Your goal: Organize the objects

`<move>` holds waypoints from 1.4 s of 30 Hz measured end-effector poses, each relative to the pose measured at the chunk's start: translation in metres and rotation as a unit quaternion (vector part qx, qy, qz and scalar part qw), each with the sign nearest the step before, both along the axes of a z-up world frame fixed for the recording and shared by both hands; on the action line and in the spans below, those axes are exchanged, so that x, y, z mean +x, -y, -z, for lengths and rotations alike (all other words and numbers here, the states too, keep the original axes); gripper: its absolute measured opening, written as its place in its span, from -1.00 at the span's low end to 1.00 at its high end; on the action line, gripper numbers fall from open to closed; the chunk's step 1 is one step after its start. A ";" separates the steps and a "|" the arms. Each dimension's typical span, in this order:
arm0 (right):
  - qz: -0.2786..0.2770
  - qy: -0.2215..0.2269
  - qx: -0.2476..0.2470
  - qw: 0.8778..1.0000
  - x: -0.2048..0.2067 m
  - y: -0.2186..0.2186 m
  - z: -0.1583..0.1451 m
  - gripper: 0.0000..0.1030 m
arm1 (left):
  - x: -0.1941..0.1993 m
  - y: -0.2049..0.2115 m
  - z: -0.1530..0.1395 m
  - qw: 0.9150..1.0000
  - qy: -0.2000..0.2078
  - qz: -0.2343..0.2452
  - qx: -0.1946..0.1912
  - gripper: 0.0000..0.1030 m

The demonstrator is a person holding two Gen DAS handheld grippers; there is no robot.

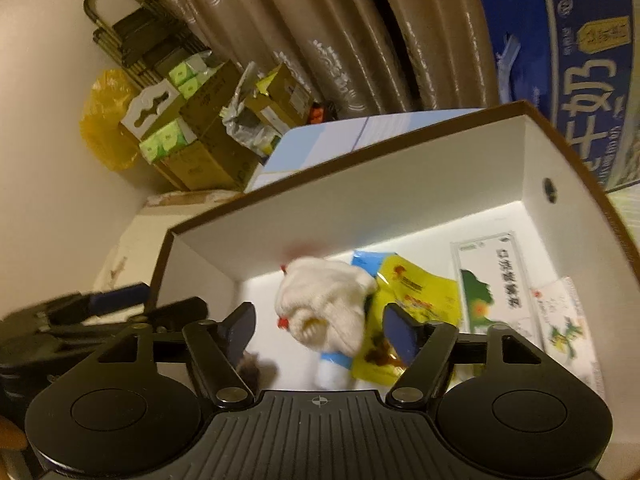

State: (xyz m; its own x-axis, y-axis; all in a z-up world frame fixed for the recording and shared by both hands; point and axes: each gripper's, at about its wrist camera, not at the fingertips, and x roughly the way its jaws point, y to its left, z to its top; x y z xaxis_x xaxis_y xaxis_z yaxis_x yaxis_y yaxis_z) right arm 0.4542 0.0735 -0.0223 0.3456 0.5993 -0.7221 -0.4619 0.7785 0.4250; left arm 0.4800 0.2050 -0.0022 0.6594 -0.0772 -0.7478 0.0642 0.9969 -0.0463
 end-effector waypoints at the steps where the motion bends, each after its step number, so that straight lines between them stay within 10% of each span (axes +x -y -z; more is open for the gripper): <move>1: -0.001 0.001 -0.008 1.000 -0.003 0.002 -0.001 0.44 | -0.004 0.001 -0.002 1.000 0.000 0.001 -0.001 0.64; 21: 0.071 0.068 -0.043 0.994 -0.085 0.054 -0.044 0.50 | -0.082 0.013 -0.028 0.998 0.017 0.020 -0.055 0.94; 42: 0.040 0.118 -0.063 0.990 -0.170 0.106 -0.068 0.50 | -0.198 0.044 -0.054 0.999 0.031 -0.012 -0.020 0.97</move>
State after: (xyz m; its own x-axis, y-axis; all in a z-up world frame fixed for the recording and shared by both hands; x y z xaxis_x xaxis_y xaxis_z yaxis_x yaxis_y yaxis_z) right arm 0.2838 -0.0322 0.0458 0.5569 0.4738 -0.6822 -0.4709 0.8567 0.2106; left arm 0.2823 0.1609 0.0517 0.7066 -0.0901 -0.7019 0.0444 0.9955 -0.0832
